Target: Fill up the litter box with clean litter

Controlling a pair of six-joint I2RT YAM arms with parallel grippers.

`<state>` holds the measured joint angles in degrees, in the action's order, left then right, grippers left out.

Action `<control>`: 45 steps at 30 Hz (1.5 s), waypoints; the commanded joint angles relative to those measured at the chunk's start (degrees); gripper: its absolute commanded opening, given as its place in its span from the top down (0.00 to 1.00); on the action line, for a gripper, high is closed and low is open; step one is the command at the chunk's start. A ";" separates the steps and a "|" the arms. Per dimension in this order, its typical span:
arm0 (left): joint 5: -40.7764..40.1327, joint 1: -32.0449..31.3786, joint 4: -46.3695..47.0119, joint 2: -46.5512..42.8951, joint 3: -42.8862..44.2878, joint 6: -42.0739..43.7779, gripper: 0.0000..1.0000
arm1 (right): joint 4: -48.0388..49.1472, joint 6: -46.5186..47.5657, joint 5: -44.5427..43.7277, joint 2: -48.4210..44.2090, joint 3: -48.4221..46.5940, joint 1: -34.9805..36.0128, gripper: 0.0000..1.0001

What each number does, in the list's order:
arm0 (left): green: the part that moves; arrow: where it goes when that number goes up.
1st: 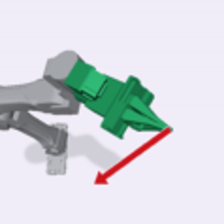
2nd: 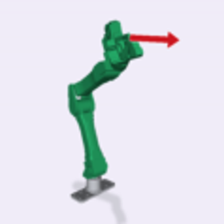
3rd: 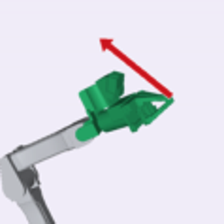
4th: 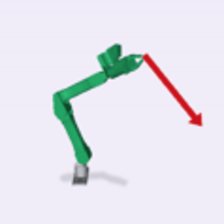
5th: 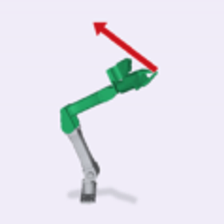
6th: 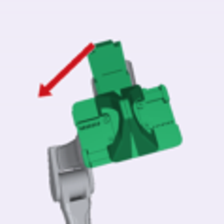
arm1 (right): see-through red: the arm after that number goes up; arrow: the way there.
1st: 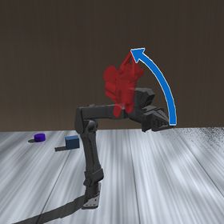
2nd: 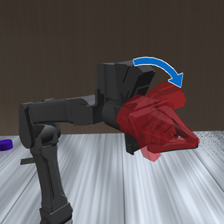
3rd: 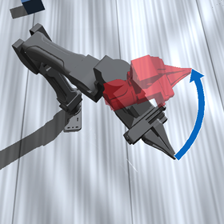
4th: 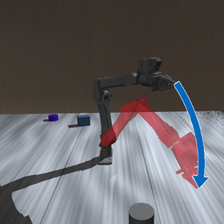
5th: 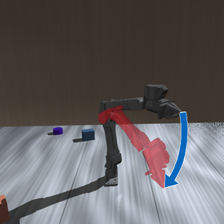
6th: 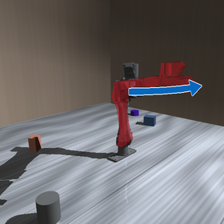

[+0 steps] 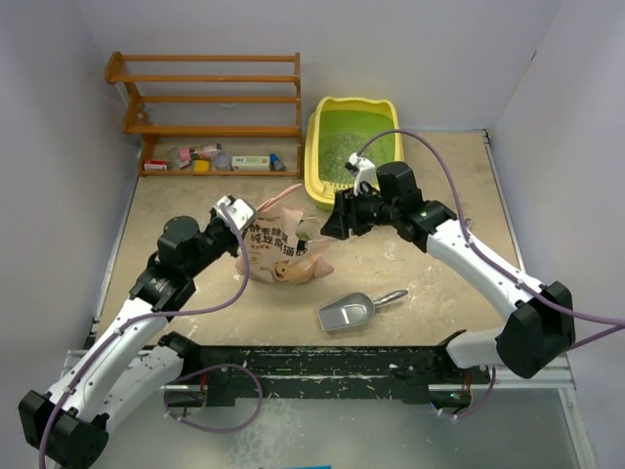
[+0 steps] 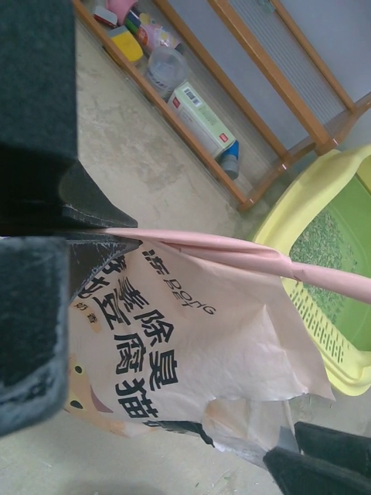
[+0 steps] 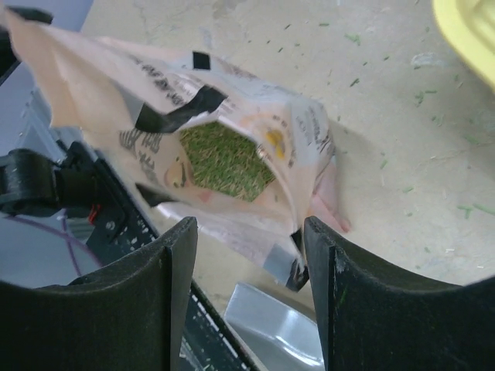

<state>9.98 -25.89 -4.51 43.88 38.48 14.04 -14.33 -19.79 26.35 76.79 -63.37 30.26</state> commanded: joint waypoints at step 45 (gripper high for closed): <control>7.87 3.67 6.23 1.69 2.17 1.00 1.00 | -13.53 6.72 -35.64 -2.41 -0.11 6.48 1.00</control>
<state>19.97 -24.40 -1.06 48.58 39.92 16.05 -26.37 -13.06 -7.44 78.00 -65.56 38.57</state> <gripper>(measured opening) 0.014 0.004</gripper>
